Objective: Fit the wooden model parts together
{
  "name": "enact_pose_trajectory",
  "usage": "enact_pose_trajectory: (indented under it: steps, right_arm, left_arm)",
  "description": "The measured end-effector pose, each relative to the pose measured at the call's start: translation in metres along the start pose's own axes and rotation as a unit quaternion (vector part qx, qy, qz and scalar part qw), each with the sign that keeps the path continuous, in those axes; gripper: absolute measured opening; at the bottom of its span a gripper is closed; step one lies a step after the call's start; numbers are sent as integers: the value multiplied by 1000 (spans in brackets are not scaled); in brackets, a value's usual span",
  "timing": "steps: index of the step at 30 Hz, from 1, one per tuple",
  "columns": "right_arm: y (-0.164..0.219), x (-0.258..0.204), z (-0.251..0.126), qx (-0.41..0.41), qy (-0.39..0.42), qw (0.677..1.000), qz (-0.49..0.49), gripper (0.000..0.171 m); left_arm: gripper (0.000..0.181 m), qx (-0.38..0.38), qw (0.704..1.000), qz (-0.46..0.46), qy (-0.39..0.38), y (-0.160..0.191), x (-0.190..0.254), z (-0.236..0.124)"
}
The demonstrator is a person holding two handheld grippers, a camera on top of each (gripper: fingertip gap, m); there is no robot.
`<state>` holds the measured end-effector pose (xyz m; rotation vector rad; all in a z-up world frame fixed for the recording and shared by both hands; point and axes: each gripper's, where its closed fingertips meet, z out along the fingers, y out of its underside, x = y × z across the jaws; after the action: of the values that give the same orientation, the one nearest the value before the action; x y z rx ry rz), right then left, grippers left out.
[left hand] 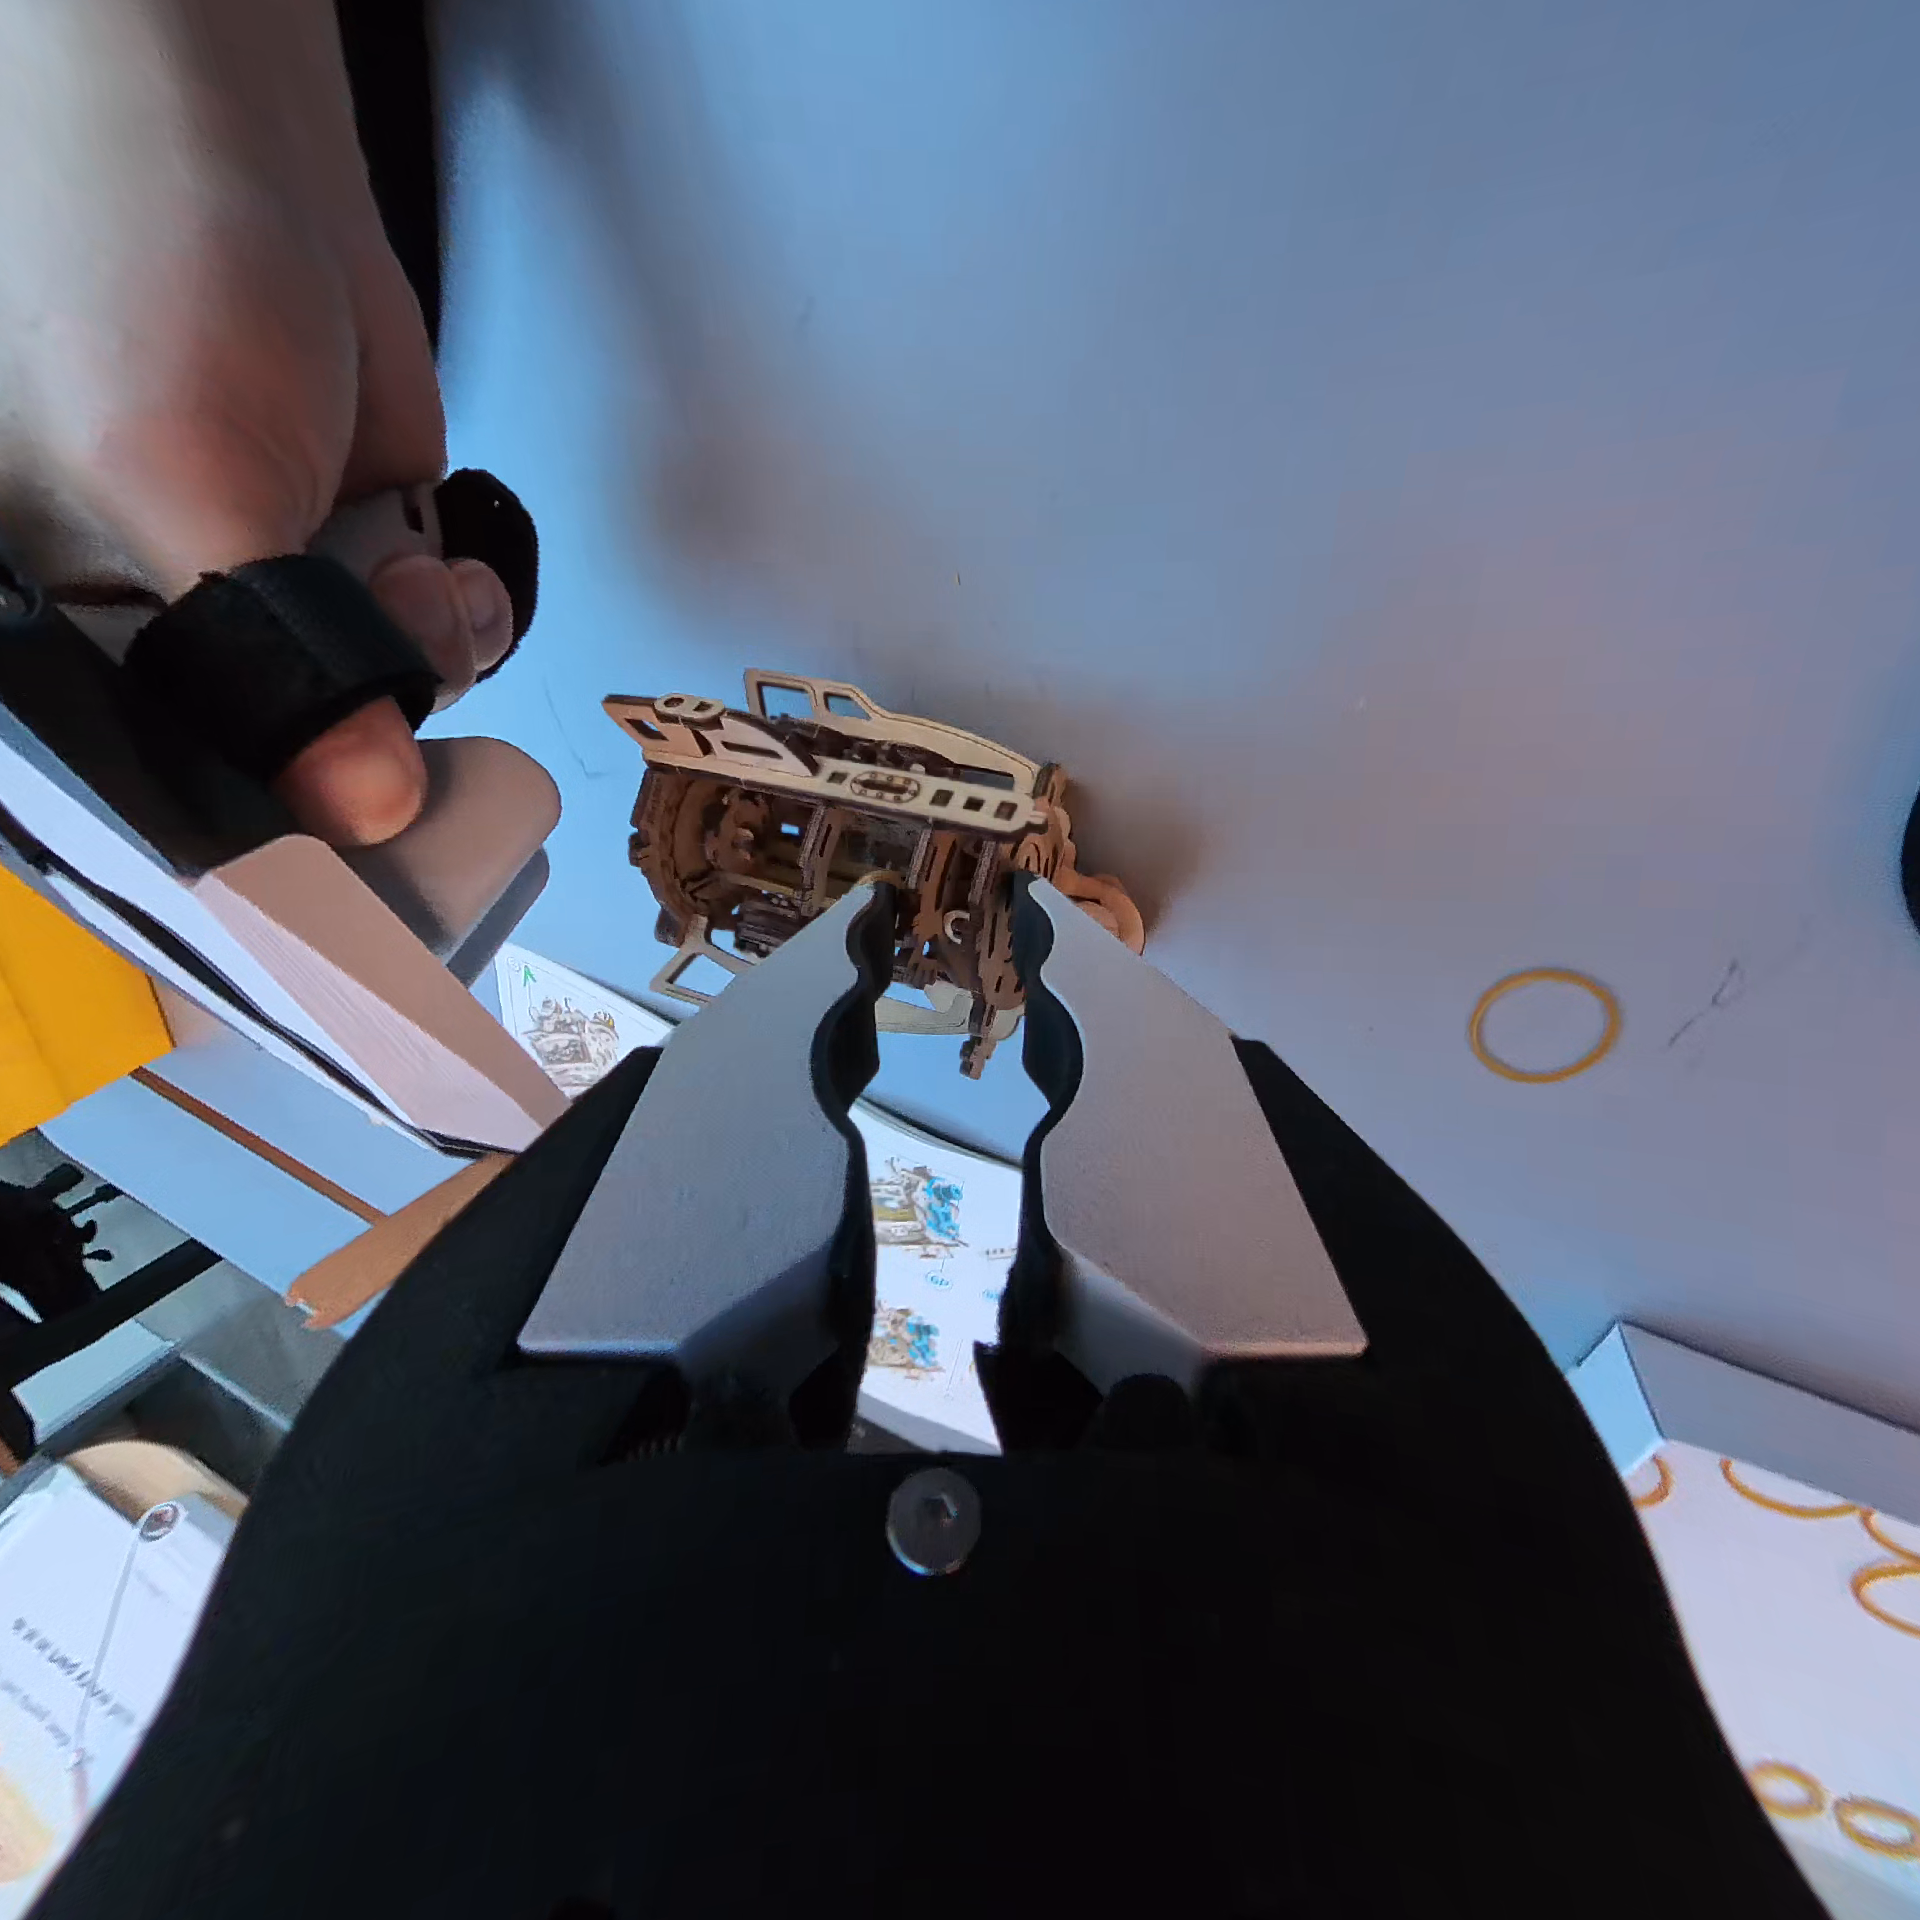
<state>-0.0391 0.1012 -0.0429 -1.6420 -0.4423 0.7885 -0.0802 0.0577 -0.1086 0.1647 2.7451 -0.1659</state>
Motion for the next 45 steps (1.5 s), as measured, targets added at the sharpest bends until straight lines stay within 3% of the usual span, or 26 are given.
enact_pose_trajectory:
  steps: [9, 17, 45]
  right_arm:
    - [2, 6, -3, 6, 0, 1000, 14, 0]
    - [2, 7, -5, 10, -4, 1000, 24, 0]
    - [-16, -14, -21, 27, -84, 995, 44, 0]
  left_arm:
    - [21, -79, 993, 83, -11, 10, -2, 0]
    - [20, -137, 969, 199, -44, 10, -3, 0]
    - [19, -161, 962, 221, -18, 13, -4, 1]
